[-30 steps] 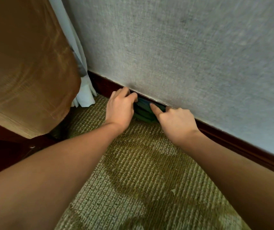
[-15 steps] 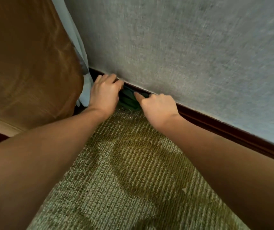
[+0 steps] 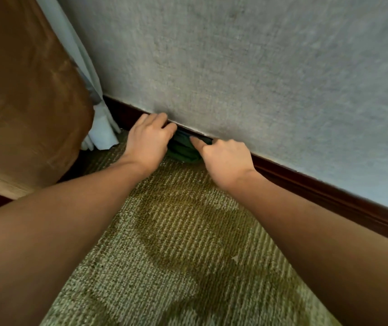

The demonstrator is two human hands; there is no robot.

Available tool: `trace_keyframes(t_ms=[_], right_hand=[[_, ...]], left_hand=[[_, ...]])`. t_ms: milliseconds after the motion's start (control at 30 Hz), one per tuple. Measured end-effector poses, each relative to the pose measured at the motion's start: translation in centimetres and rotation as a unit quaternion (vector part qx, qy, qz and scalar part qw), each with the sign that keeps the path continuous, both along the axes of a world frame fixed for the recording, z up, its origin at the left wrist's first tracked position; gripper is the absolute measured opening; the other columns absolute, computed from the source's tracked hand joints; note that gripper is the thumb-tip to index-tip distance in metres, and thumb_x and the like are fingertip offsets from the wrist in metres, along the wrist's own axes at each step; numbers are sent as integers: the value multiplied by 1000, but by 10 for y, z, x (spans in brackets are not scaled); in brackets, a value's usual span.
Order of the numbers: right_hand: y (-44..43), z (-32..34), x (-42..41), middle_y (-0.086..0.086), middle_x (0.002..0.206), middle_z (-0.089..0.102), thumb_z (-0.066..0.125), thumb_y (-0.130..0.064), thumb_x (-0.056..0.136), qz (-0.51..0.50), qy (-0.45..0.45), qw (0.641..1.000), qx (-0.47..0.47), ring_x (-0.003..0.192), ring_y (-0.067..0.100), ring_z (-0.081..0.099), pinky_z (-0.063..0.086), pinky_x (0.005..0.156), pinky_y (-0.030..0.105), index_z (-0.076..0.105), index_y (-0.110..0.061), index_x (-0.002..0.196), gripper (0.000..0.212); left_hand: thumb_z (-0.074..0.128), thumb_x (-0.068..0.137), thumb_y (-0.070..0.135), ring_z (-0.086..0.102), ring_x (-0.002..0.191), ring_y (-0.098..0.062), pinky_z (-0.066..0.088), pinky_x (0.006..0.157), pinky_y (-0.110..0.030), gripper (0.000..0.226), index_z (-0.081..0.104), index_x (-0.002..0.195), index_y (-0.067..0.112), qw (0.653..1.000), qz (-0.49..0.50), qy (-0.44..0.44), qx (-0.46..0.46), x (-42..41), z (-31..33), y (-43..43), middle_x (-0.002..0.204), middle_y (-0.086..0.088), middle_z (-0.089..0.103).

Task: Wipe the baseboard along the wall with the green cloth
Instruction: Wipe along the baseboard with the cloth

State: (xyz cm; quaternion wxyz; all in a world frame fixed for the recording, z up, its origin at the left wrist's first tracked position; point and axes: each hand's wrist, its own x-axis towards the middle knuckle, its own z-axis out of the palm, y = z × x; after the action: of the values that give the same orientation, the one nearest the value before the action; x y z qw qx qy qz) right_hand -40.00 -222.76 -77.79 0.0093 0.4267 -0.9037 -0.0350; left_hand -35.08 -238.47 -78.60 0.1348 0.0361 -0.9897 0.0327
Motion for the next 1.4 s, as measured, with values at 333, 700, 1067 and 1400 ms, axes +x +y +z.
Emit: trace_keyframes(t_ms=[333,700,1067,1400], right_hand=[[53,-1,6,10,109,58,40,-11,94,-28,12,999,14,91,30,60,32,60,31,9,-28,147,63],[124,-3,13,10,112,52,35,-12,95,-47,-2,997,57,86,28,61,34,60,32,-1,-28,147,65],[184,-1,15,11,113,52,33,-13,96,-62,1,994,85,87,28,61,34,59,32,-1,-28,147,63],[241,7,12,11,115,52,34,-18,97,-49,24,989,139,89,27,60,32,58,32,-2,-28,147,62]], left_hand=[[73,47,-15,60,61,-33,49,59,-31,24,63,66,-5,996,-87,12,4,-1,10,45,69,-22,60],[37,68,5,61,59,-27,47,56,-26,28,65,63,4,970,-236,21,-63,-9,11,100,67,-14,62],[44,74,4,61,62,-26,47,59,-27,24,65,62,8,928,-343,47,-138,-17,10,153,71,-13,64],[47,77,3,60,64,-25,47,61,-28,22,65,65,8,894,-414,77,-155,-23,5,205,73,-11,63]])
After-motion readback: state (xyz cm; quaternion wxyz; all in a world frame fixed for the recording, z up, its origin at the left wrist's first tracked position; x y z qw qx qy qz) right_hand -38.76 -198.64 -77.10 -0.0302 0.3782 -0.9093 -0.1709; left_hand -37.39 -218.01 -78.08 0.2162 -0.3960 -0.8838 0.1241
